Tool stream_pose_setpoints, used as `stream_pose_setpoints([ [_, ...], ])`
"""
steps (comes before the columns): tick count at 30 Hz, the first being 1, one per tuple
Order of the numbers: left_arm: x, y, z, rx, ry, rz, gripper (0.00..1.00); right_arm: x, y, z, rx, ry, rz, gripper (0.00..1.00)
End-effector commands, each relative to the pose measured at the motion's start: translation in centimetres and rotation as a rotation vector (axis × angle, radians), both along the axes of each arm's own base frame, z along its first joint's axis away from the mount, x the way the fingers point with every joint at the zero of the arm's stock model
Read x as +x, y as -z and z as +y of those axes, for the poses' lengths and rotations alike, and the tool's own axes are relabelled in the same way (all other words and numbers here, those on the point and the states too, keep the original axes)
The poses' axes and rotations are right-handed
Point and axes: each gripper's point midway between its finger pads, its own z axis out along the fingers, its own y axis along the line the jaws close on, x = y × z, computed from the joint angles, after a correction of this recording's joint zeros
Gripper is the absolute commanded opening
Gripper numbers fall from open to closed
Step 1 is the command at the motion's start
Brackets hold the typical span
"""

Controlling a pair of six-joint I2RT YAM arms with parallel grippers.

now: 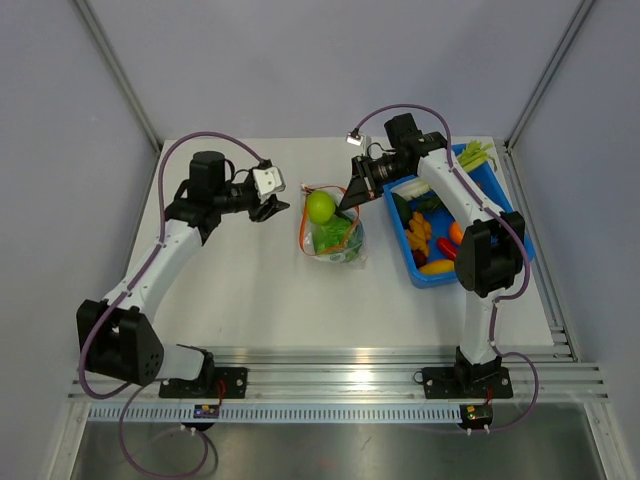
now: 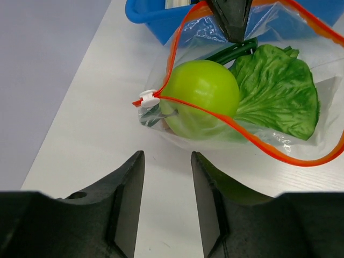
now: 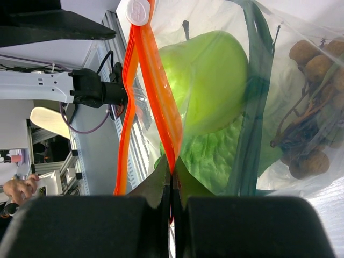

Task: Place the food in the zip-top bag and seal the zipper
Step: Zip the zipper food storage bag at the center of the board.

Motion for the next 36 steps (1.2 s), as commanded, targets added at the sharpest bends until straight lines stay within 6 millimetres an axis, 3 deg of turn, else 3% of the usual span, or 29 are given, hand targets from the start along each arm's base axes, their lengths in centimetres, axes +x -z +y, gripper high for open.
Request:
stream_pose_setpoints([
  [1, 1.4, -2.1, -0.5, 0.014, 0.098, -0.187, 0.47, 0.3, -1.7, 0.0, 0.045, -0.018, -0.038, 0.00],
  [5, 1.5, -2.1, -0.8, 0.016, 0.156, -0.237, 0.56, 0.3, -1.7, 0.1, 0.050, -0.020, -0.033, 0.00],
  [11, 3.5, -0.9, -1.3, 0.025, 0.186, -0.196, 0.56, 0.3, -1.7, 0.0, 0.051, -0.017, -0.033, 0.00],
  [20, 5.7, -1.7, -2.3, 0.023, 0.241, -0.222, 0.57, 0.4, -1.5, 0.0, 0.050, -0.014, -0.022, 0.00],
  [24, 5.4, -2.4, -3.1, 0.013, 0.320, -0.220, 0.56, 0.6, -1.3, 0.0, 0.049, -0.014, -0.017, 0.00],
  [26, 5.2, -2.1, -3.2, 0.023, 0.349, -0.199, 0.56, 0.6, -1.3, 0.0, 0.050, -0.012, -0.015, 0.00],
  [27, 4.7, -0.7, -3.1, 0.039, 0.375, -0.151, 0.56, 0.6, -1.3, 0.0, 0.050, -0.012, -0.015, 0.00],
  [28, 4.6, -1.5, -3.3, 0.034, 0.392, -0.163, 0.56, 0.6, -1.3, 0.0, 0.052, -0.014, -0.014, 0.00],
  [36, 2.7, 0.4, -3.2, 0.064, 0.488, -0.062, 0.49, 0.9, -0.9, 0.0, 0.050, -0.011, 0.001, 0.00],
])
